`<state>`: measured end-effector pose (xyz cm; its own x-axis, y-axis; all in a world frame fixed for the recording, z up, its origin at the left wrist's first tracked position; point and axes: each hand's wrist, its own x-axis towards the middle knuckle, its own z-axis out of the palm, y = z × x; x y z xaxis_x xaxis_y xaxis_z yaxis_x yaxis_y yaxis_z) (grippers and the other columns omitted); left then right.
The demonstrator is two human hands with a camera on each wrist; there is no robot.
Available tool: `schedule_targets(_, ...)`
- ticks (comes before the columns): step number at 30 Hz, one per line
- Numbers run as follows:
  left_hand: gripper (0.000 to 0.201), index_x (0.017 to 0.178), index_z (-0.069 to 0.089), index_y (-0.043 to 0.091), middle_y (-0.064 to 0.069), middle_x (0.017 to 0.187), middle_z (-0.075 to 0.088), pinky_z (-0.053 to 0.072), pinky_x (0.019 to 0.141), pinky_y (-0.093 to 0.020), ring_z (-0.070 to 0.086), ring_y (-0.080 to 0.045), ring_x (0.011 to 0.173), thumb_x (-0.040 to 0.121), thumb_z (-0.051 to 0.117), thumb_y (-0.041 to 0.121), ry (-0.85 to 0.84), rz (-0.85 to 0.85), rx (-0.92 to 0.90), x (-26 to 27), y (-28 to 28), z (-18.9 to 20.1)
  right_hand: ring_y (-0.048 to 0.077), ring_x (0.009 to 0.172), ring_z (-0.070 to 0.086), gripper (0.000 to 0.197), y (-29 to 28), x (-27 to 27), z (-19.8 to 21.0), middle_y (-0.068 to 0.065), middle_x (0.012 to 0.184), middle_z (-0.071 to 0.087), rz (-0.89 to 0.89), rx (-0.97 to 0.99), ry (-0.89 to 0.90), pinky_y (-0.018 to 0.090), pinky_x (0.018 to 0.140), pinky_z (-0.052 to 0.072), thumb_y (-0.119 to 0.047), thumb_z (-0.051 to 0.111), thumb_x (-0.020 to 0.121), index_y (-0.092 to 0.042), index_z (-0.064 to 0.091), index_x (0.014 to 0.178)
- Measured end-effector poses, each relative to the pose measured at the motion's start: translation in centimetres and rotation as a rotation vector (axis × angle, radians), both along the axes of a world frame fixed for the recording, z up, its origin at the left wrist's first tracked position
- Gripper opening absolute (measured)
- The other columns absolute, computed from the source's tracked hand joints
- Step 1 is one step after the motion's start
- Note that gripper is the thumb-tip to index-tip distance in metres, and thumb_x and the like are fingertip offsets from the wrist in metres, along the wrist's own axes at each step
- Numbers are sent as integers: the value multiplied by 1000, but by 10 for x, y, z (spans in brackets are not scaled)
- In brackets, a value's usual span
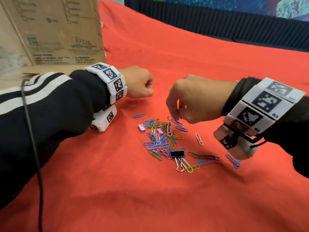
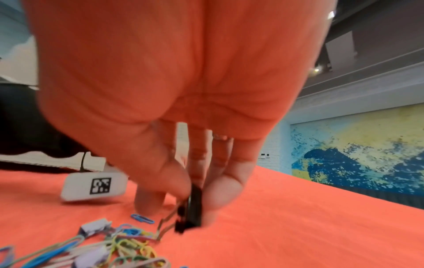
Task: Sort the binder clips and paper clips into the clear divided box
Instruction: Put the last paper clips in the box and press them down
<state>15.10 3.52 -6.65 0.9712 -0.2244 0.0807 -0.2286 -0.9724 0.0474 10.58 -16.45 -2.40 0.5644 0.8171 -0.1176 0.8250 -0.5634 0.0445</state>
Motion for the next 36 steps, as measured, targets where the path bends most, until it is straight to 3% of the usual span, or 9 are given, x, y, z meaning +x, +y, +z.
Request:
schedule_targets(3, 18, 72, 62, 17, 1, 68, 64, 45, 65, -30, 54, -21, 66, 78, 62, 33, 149, -51, 22, -25, -6, 14, 22, 77, 67, 35, 12, -1, -10, -3, 81, 73, 46, 36, -26, 36, 74, 56, -20, 49, 63, -26, 79, 79)
schedule_targets(8, 34, 71, 71, 21, 3, 63, 70, 56, 66, -36, 63, -17, 62, 58, 67, 52, 501, -117, 83, -53, -9, 12, 27, 83, 66, 42, 28, -4, -32, 2, 79, 71, 101, -26, -22, 37, 73, 56, -37, 48, 58, -20, 78, 81)
schedule_targets(12, 39, 59, 63, 21, 10, 49, 57, 42, 51, -24, 46, -7, 46, 69, 74, 56, 397, -151, 90, -58, -14, 8, 27, 79, 64, 21, 29, -4, -34, 1, 80, 69, 94, 14, 14, 37, 73, 55, -39, 62, 66, -22, 73, 72)
schedule_targets(15, 34, 61, 66, 22, 10, 52, 62, 43, 52, -23, 48, -4, 46, 71, 75, 53, 427, -163, 79, -59, -15, 10, 23, 82, 65, 8, 27, -6, -33, -2, 85, 70, 88, 34, 44, 35, 76, 54, -28, 67, 68, -26, 73, 73)
schedule_targets(18, 21, 73, 73, 21, 6, 67, 73, 51, 61, -25, 60, -5, 54, 74, 76, 42, 500, -154, 43, -62, -11, 16, 19, 73, 64, 10, 19, -6, -27, -4, 76, 70, 47, 98, 70, 33, 71, 56, -30, 59, 62, -30, 68, 67)
schedule_targets(23, 8, 82, 71, 21, 8, 70, 74, 47, 56, -15, 64, -3, 57, 76, 73, 25, 462, -182, -36, -68, -12, 23, 9, 66, 65, 16, -2, -8, -14, -7, 72, 72, -10, 135, 50, 26, 69, 55, -23, 63, 65, -28, 74, 75)
schedule_targets(28, 18, 86, 66, 27, 5, 73, 73, 50, 57, -21, 66, -10, 59, 80, 63, 10, 439, -407, -217, -84, -39, 32, 3, 63, 62, 26, -26, -2, -6, -11, 69, 71, -87, 77, 41, 22, 68, 52, -15, 63, 70, -33, 78, 81)
schedule_targets(32, 24, 87, 75, 36, 21, 62, 66, 38, 57, -6, 59, 8, 58, 78, 59, 20, 267, -499, -60, -96, -62, 32, 9, 69, 62, 19, -30, 1, -14, -10, 77, 72, -100, 70, 20, 20, 63, 43, -24, 64, 74, -30, 77, 87)
schedule_targets(36, 28, 93, 74, 32, 16, 67, 64, 49, 65, -19, 58, -1, 64, 76, 66, 53, 171, -523, 28, -107, -76, 22, 24, 79, 67, 31, -17, 10, -16, 0, 83, 74, -58, 126, 23, 30, 68, 52, -35, 56, 68, -20, 75, 87)
